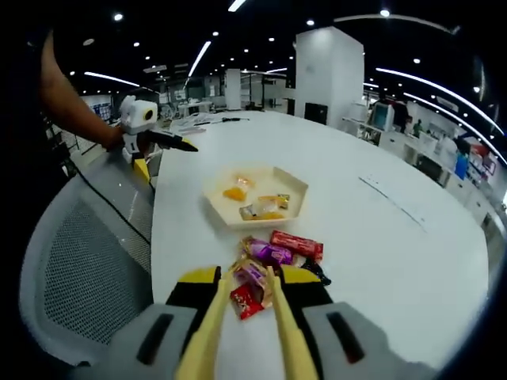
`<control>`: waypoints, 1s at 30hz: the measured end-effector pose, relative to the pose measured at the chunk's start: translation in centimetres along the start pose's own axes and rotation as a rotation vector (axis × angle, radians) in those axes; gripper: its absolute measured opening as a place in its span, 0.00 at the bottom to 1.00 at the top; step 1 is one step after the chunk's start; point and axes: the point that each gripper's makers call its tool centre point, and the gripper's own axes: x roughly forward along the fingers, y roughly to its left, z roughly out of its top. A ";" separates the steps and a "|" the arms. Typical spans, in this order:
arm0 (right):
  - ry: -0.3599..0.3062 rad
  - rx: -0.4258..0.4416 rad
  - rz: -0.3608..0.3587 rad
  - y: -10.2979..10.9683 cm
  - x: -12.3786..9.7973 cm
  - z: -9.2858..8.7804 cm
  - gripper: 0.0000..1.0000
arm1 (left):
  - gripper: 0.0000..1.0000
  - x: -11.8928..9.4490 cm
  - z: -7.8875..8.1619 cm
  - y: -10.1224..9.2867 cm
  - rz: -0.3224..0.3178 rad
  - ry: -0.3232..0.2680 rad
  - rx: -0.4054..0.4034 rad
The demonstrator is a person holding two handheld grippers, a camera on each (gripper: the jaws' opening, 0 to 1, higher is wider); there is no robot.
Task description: Place the target food into the container with the food tongs after gripping and lifting it, then release it inside without dropping or visibly crushing the food.
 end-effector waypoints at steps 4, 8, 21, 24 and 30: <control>0.020 0.005 0.011 0.3 0.5 -0.9 0.27 | 1.00 0.0 0.0 -0.1 -0.003 0.003 0.003; 0.048 -0.004 0.025 0.6 1.2 -1.7 0.27 | 1.00 0.1 -0.2 0.0 -0.003 0.008 0.001; 0.107 -0.037 0.052 0.8 2.6 -3.2 0.27 | 1.00 0.1 -0.4 0.0 -0.004 0.018 0.000; 0.119 -0.042 0.059 0.7 2.8 -3.5 0.27 | 1.00 0.1 -0.4 -0.1 -0.003 0.019 0.000; 0.149 -0.070 0.069 0.7 3.3 -4.1 0.27 | 1.00 0.2 -0.5 -0.2 -0.007 0.028 0.003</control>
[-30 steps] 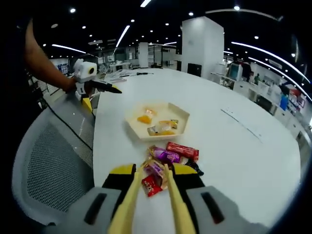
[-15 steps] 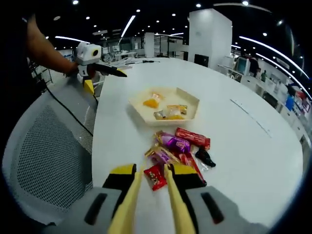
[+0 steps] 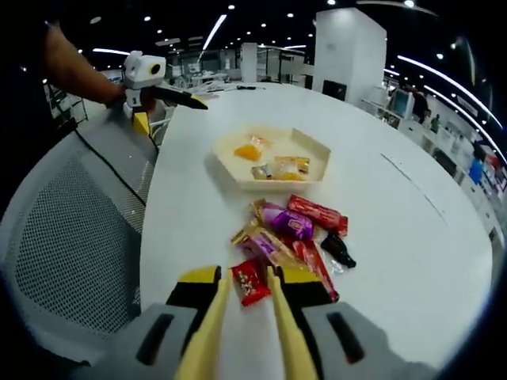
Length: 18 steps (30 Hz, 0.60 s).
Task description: Place the target food into the container with the food tongs after gripping and lifting it, then release it inside without dropping or visibly crushing the food.
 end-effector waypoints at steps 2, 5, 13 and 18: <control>0.012 -0.013 0.004 0.2 0.2 -0.3 0.27 | 1.00 0.0 0.0 0.0 -0.001 0.001 0.000; 0.021 -0.015 0.012 0.4 0.5 -0.5 0.27 | 1.00 0.1 -0.2 0.0 -0.003 0.005 0.002; 0.027 -0.002 0.003 0.0 0.8 -0.3 0.27 | 1.00 0.1 -0.2 0.0 -0.002 0.008 -0.002; 0.051 0.035 0.007 0.3 1.2 -0.6 0.26 | 1.00 0.0 -0.2 0.1 0.001 0.007 -0.002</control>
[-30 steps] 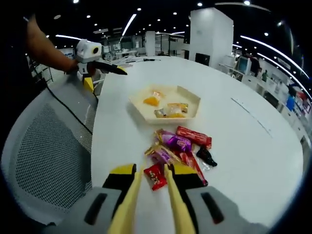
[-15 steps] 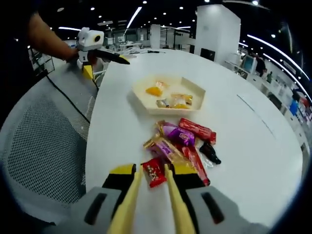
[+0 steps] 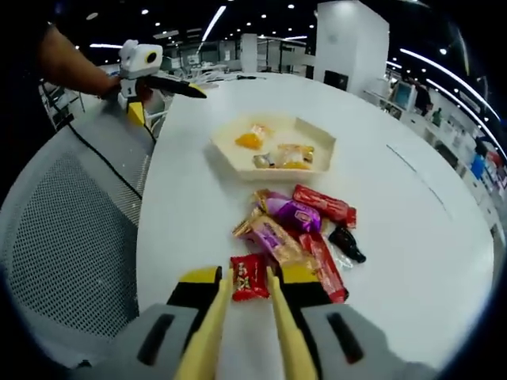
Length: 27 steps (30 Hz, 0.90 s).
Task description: Place the target food into the container with the food tongs after gripping and lifting it, then release it inside without dropping or visibly crushing the food.
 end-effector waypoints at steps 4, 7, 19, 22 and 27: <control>0.008 0.043 -0.021 -0.2 -0.1 -0.1 0.24 | 1.00 0.0 0.0 0.1 0.003 -0.002 -0.002; 0.017 0.061 -0.033 -0.4 0.0 -0.1 0.22 | 1.00 0.0 0.0 0.1 0.001 0.000 -0.001; 0.031 0.120 -0.050 -0.6 -0.5 -0.2 0.20 | 0.99 -0.1 0.1 0.2 0.007 -0.008 -0.001; 0.031 0.128 -0.048 -0.6 -0.7 0.0 0.20 | 0.99 -0.1 0.1 0.3 0.007 -0.010 0.000; 0.029 0.136 -0.052 -0.8 -1.1 0.2 0.21 | 1.00 -0.2 0.3 0.3 0.013 -0.017 0.007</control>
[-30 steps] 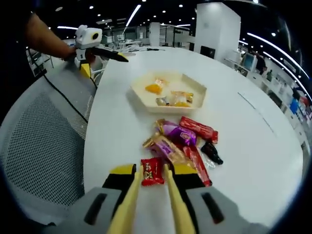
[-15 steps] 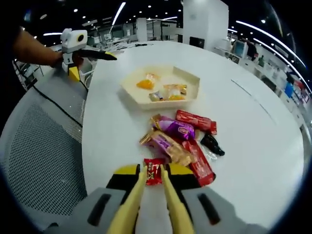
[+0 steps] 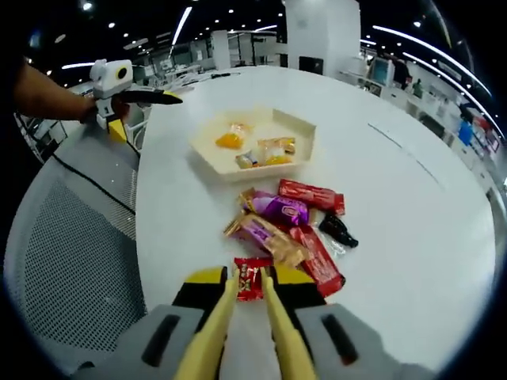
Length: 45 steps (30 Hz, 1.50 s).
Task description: Place the target food into the container with the food tongs after gripping and lifting it, then release it inside without dropping or visibly crushing the food.
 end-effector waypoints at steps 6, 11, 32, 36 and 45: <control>-0.004 0.015 0.005 0.0 -0.4 0.4 0.21 | 1.00 0.0 0.0 0.2 0.003 -0.005 0.004; -0.009 0.020 0.018 0.4 -0.6 0.8 0.21 | 1.00 0.0 0.1 0.2 0.006 -0.009 0.004; -0.057 0.023 -0.053 -3.6 -3.2 5.2 0.21 | 1.00 -0.1 0.4 0.7 0.026 -0.025 0.022; -0.060 0.025 -0.062 -4.0 -3.4 5.6 0.21 | 1.00 -0.3 0.6 0.5 0.026 -0.028 0.017; -0.068 0.026 -0.067 -4.3 -3.6 6.8 0.21 | 1.00 0.0 0.4 0.3 0.008 -0.021 0.026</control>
